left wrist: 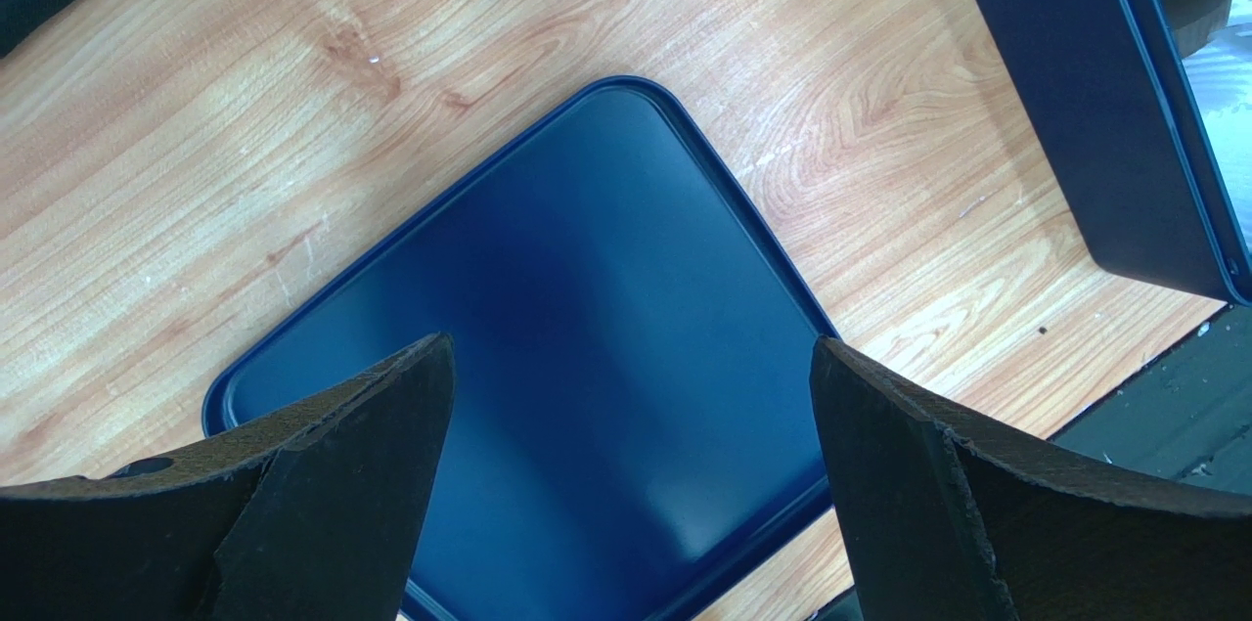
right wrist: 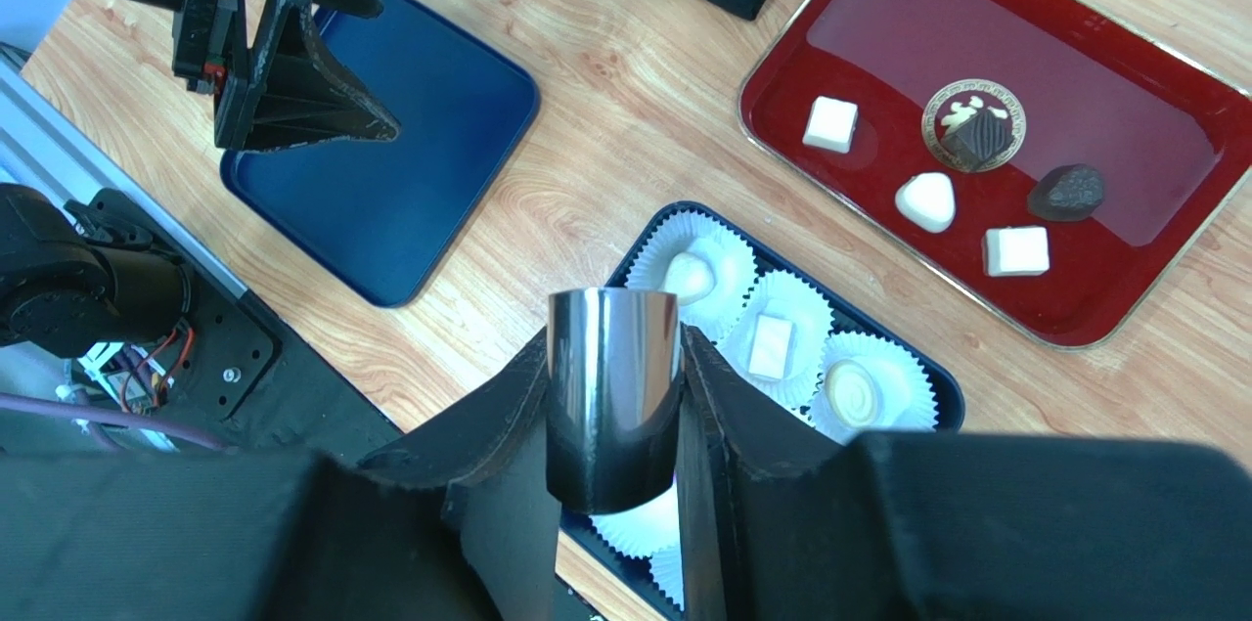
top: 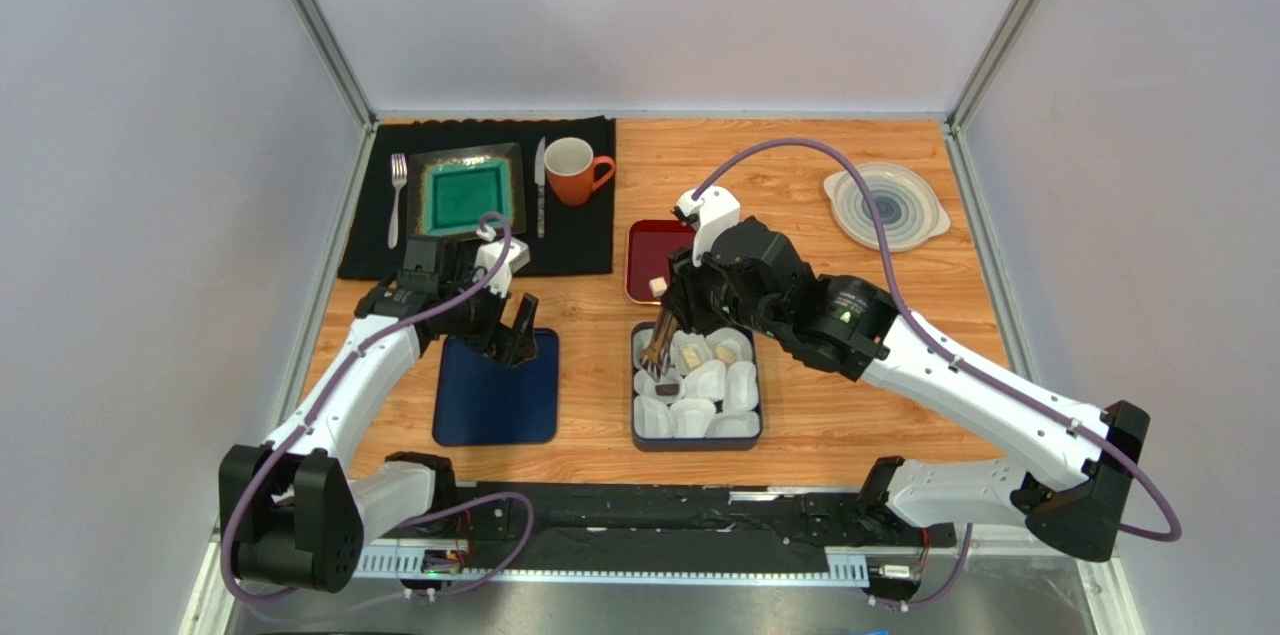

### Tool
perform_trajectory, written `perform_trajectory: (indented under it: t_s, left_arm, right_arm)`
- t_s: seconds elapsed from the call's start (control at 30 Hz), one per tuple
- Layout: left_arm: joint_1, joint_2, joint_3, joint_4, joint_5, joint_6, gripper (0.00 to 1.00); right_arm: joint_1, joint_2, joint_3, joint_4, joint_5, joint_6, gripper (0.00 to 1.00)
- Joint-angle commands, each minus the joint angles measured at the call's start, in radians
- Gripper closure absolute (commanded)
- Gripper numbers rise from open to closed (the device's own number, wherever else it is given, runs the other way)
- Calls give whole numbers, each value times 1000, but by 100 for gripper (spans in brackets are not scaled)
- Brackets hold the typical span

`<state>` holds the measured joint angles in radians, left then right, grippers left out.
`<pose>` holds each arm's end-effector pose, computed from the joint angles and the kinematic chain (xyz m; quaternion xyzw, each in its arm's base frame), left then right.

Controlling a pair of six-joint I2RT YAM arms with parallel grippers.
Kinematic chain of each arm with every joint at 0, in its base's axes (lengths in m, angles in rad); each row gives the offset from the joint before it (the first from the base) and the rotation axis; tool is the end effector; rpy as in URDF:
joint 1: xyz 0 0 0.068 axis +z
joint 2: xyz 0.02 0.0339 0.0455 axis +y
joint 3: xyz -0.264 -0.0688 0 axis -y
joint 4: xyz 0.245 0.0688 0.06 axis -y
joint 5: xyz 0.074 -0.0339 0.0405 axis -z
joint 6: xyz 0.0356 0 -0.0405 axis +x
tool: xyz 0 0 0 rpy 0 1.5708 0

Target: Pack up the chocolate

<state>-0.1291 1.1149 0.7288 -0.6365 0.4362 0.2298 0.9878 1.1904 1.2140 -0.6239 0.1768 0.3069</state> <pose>0.2050 -0.0418 0.2232 0.2254 0.9143 -0.1947 0.2744 0.1459 0.2098 0.3628 -0.2554 0.8443 0.2179 0.4177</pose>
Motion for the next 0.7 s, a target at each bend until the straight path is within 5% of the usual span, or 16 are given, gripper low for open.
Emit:
perform_trajectory:
  t_s: [0.0, 0.3, 0.67]
  left_arm:
    - [5, -26, 18, 11, 15, -4, 1]
    - [6, -29, 18, 12, 16, -3, 1]
    - [6, -40, 12, 9, 9, 6, 1]
  right_arm:
    - [8, -9, 76, 50, 49, -17, 71]
    - [-41, 37, 194, 10, 144, -107, 77]
    - [-299, 159, 243, 84, 43, -134, 78]
